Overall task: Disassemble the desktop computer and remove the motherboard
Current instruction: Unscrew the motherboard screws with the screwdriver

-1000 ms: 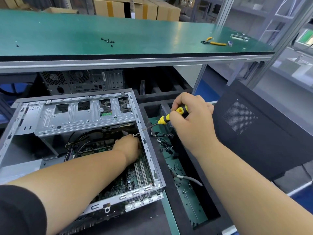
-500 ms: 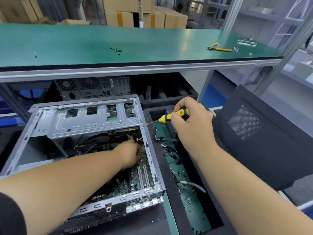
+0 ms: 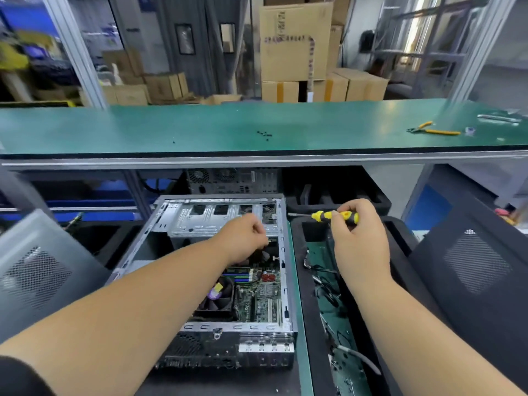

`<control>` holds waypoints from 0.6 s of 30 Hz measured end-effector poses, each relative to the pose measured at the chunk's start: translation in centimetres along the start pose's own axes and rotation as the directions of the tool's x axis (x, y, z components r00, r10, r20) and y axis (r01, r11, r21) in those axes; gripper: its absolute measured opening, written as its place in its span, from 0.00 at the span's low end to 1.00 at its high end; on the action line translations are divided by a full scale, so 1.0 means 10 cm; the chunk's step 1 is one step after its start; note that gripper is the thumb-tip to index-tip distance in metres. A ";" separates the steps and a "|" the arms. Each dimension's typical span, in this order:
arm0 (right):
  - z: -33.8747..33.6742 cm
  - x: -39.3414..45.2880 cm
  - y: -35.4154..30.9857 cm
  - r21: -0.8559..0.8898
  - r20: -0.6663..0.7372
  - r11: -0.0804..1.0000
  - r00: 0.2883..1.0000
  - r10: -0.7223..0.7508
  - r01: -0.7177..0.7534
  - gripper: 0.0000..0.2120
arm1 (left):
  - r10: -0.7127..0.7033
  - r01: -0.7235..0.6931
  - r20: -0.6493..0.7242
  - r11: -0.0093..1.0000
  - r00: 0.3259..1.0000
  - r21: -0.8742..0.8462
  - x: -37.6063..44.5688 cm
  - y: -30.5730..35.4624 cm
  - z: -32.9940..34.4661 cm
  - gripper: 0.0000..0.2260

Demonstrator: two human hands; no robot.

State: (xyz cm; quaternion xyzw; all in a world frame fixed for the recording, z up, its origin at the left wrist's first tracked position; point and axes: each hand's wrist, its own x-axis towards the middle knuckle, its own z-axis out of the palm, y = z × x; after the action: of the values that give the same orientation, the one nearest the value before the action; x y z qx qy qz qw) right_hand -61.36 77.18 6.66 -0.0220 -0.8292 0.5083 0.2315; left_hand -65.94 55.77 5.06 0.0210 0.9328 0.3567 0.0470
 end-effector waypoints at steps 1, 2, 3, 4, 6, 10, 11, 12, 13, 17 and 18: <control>-0.05 -0.01 0.02 -0.002 -0.019 1.000 1.000 0.004 -0.004 0.04 | 0.019 -0.019 -0.018 0.999 1.000 -0.049 -0.02 0.12 0.03 0.03; -0.10 -0.03 0.03 -0.002 -0.041 1.000 0.999 0.006 -0.006 0.04 | 0.039 -0.041 -0.027 0.995 0.999 -0.094 -0.03 0.25 0.08 0.03; -0.16 -0.05 0.05 -0.004 -0.065 1.000 0.998 0.005 -0.005 0.04 | 0.063 -0.065 -0.024 0.990 0.998 -0.128 -0.06 0.38 0.14 0.03; -0.23 -0.06 0.08 -0.015 -0.089 1.000 0.996 -0.002 0.000 0.04 | 0.092 -0.093 -0.010 0.985 0.996 -0.147 -0.08 0.50 0.22 0.03; -0.37 -0.08 0.13 -0.050 -0.120 0.999 0.993 -0.011 0.005 0.05 | 0.171 -0.165 0.053 0.981 0.984 -0.105 -0.13 0.73 0.42 0.03; -0.63 -0.07 0.28 -0.101 -0.110 0.994 0.994 0.021 -0.033 0.03 | 0.289 -0.346 0.295 0.924 0.911 0.162 -0.24 1.01 0.87 0.03; -0.67 -0.08 0.32 -0.104 -0.102 0.994 0.994 0.036 -0.046 0.03 | 0.282 -0.362 0.343 0.911 0.896 0.197 -0.25 1.04 0.97 0.03; -0.71 -0.09 0.35 -0.106 -0.095 0.993 0.994 0.048 -0.058 0.03 | 0.267 -0.366 0.375 0.904 0.887 0.221 -0.26 1.06 1.06 0.03; -0.74 -0.11 0.38 -0.111 -0.094 0.992 0.994 0.056 -0.066 0.03 | 0.252 -0.363 0.394 0.900 0.884 0.240 -0.27 1.07 1.15 0.03; -0.79 -0.17 0.47 -0.126 -0.098 0.988 0.992 0.079 -0.091 0.03 | 0.232 -0.362 0.406 0.889 0.884 0.281 -0.25 1.07 1.32 0.05; -0.79 -0.17 0.49 -0.125 -0.095 0.987 0.992 0.085 -0.096 0.03 | 0.231 -0.358 0.400 0.891 0.887 0.280 -0.25 1.05 1.32 0.06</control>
State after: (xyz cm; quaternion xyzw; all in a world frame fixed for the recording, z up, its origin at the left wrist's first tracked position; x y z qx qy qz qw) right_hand -57.57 85.63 4.82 -0.0974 -0.8473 0.4619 0.2433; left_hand -62.05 72.15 2.46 0.2366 0.9420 0.1805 0.1551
